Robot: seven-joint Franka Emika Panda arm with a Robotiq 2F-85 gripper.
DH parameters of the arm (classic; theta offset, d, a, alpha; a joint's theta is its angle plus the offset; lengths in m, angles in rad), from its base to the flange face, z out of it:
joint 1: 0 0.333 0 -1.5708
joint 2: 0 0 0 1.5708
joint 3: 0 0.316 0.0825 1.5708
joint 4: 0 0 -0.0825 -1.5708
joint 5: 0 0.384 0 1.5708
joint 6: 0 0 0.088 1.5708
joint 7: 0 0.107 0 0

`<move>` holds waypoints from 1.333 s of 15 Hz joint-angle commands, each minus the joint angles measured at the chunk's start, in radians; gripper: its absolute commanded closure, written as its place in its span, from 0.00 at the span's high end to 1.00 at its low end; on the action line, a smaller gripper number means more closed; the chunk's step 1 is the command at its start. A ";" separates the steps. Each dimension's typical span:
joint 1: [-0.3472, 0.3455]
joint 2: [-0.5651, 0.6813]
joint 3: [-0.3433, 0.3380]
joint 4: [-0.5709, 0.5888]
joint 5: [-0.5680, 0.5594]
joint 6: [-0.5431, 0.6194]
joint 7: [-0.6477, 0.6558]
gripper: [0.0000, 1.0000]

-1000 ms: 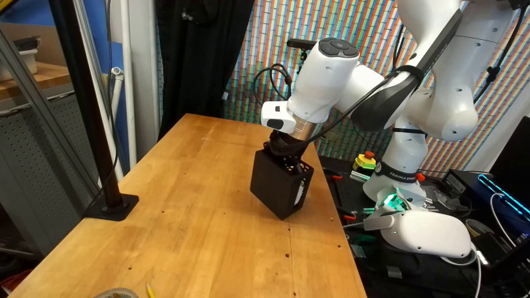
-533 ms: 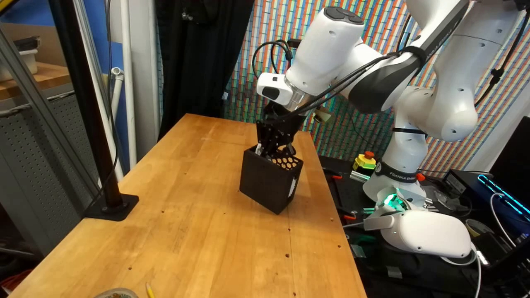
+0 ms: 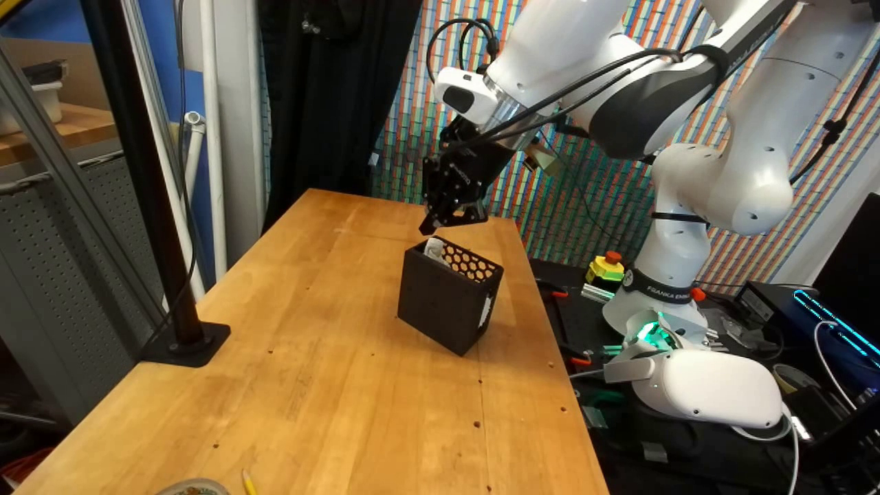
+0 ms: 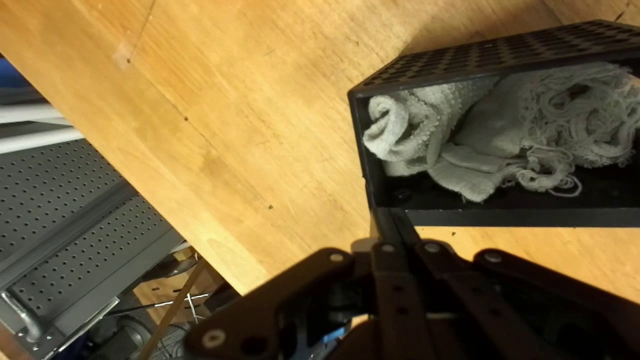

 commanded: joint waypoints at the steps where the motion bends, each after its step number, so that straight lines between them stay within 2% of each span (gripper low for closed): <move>1: -0.030 -0.006 0.003 -0.001 -0.047 0.017 -0.004 0.05; 8: -0.068 0.017 0.001 -0.012 -0.115 0.021 0.011 0.05; 20: -0.051 0.007 0.015 -0.060 -0.112 0.018 0.013 0.05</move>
